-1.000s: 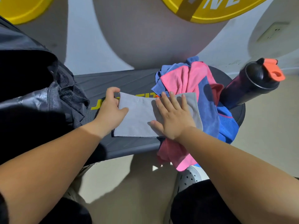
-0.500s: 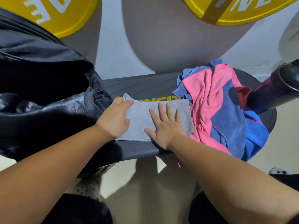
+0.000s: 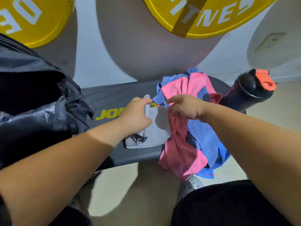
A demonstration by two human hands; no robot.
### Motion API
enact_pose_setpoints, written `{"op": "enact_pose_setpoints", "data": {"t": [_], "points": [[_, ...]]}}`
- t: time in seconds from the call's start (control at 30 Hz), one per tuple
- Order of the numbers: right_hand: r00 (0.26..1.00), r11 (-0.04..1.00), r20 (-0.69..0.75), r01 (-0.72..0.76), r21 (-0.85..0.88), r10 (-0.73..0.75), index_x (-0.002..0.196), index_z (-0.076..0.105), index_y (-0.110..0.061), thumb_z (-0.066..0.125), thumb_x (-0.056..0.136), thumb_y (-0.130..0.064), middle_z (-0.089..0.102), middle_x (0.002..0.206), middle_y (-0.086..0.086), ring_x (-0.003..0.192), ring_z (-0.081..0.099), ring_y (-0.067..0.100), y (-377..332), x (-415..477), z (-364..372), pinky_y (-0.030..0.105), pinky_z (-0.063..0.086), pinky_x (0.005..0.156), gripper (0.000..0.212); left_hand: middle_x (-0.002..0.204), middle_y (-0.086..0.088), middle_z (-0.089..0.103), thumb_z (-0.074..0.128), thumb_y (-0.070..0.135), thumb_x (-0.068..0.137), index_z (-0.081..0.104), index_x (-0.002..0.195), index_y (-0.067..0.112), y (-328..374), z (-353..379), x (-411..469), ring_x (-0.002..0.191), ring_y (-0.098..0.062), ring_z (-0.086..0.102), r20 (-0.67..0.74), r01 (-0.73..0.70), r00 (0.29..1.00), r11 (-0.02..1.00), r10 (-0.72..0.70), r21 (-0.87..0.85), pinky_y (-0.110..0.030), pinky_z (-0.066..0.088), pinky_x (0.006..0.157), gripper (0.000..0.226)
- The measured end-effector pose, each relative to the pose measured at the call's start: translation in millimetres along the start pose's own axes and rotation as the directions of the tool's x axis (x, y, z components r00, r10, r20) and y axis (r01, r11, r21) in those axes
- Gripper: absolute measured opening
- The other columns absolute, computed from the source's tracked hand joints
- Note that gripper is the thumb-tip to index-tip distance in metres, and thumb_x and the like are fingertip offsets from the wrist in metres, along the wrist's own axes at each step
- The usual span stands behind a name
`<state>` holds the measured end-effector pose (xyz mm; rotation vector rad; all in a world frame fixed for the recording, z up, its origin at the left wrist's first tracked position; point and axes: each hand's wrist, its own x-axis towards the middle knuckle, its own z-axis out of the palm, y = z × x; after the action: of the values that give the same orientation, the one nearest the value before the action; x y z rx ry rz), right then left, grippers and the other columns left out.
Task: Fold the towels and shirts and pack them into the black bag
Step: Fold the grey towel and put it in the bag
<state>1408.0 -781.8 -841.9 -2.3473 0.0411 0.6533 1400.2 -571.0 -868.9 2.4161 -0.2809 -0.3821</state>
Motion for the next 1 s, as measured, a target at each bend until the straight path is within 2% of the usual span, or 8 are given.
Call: {"op": "enact_pose_setpoints", "data": {"t": [0.13, 0.27, 0.37, 0.43, 0.5, 0.67, 0.8, 1.0], "points": [[0.991, 0.943, 0.133, -0.069, 0.325, 0.026, 0.134, 0.052, -0.007, 0.05, 0.089, 0.015, 0.068, 0.119, 0.011, 0.094, 0.059, 0.022, 25, -19, -4, 0.039, 0.048, 0.091, 0.05, 0.128, -0.009, 0.049, 0.071, 0.012, 0.075, 0.055, 0.138, 0.024, 12, 39, 19, 0.121, -0.024, 0.053, 0.026, 0.047, 0.999, 0.999, -0.047, 0.009, -0.023, 0.039, 0.096, 0.065], [0.963, 0.998, 0.269, 0.038, -0.045, -0.024, 0.149, 0.04, -0.009, 0.045, 0.082, 0.01, 0.066, 0.129, 0.005, 0.108, 0.062, 0.019, 25, -15, 1, 0.032, 0.047, 0.1, 0.069, 0.14, -0.004, 0.049, 0.078, 0.022, 0.08, 0.055, 0.137, 0.024, 9, 68, 22, 0.128, -0.02, 0.051, 0.038, 0.076, 0.997, 0.99, -0.072, -0.116, -0.026, 0.038, 0.109, 0.062], [0.965, 0.952, 0.228, 0.184, -0.243, -0.128, 0.145, 0.046, -0.01, 0.047, 0.09, 0.0, 0.065, 0.127, 0.007, 0.105, 0.057, 0.017, 20, -13, 3, 0.027, 0.042, 0.092, 0.055, 0.126, 0.003, 0.06, 0.064, 0.014, 0.087, 0.059, 0.117, 0.035, 2, 63, 21, 0.097, -0.026, 0.067, -0.004, 0.058, 0.998, 0.956, -0.062, -0.286, -0.044, 0.055, 0.092, 0.037], [0.959, 0.867, 0.023, 0.264, -0.422, -0.281, 0.131, 0.057, -0.008, 0.046, 0.099, -0.022, 0.065, 0.116, 0.012, 0.108, 0.058, 0.029, 20, -10, 9, 0.034, 0.042, 0.089, 0.037, 0.116, -0.001, 0.062, 0.059, 0.004, 0.087, 0.062, 0.109, 0.028, -9, 50, 16, 0.084, -0.018, 0.063, -0.124, -0.027, 0.992, 0.986, 0.007, -0.162, -0.034, 0.052, 0.087, 0.033], [0.913, 0.761, -0.069, 0.292, -0.579, -0.403, 0.135, 0.054, -0.013, 0.037, 0.095, -0.046, 0.057, 0.12, 0.014, 0.113, 0.052, 0.036, 26, -5, 23, 0.041, 0.043, 0.094, 0.054, 0.11, -0.004, 0.061, 0.065, 0.006, 0.084, 0.065, 0.109, 0.015, -21, 37, 6, 0.09, -0.018, 0.061, -0.234, -0.152, 0.957, 0.983, 0.173, 0.104, -0.031, 0.047, 0.086, 0.027], [0.942, 0.537, 0.18, 0.31, -0.785, -0.282, 0.159, 0.002, -0.023, 0.016, 0.096, -0.07, -0.011, 0.167, 0.001, 0.153, -0.011, 0.028, 32, -3, 62, 0.056, -0.004, 0.121, 0.08, 0.163, -0.007, 0.022, 0.054, 0.068, 0.085, 0.032, 0.152, 0.016, -47, 46, -19, 0.149, -0.03, 0.022, -0.045, -0.065, 0.993, 0.809, 0.112, 0.585, -0.056, 0.019, 0.117, 0.088], [0.969, 0.439, 0.209, 0.246, -0.864, -0.133, 0.157, -0.015, -0.022, 0.011, 0.09, -0.077, -0.021, 0.164, -0.002, 0.151, -0.019, 0.03, 48, 0, 64, 0.059, -0.011, 0.118, 0.09, 0.165, -0.002, -0.017, 0.013, 0.088, 0.077, 0.002, 0.158, 0.015, -51, 71, -29, 0.151, -0.026, -0.019, 0.026, -0.024, 1.0, 0.793, 0.011, 0.609, -0.061, -0.001, 0.118, 0.11], [0.958, 0.41, 0.21, 0.274, -0.87, -0.194, 0.158, -0.009, -0.021, 0.008, 0.085, -0.083, -0.015, 0.166, 0.0, 0.152, -0.014, 0.033, 45, 7, 58, 0.059, -0.009, 0.119, 0.097, 0.163, -0.003, -0.026, 0.007, 0.086, 0.078, -0.004, 0.158, 0.018, -54, 74, -28, 0.149, -0.025, -0.027, 0.047, -0.037, 0.999, 0.828, 0.013, 0.56, -0.059, -0.004, 0.118, 0.106]]}}
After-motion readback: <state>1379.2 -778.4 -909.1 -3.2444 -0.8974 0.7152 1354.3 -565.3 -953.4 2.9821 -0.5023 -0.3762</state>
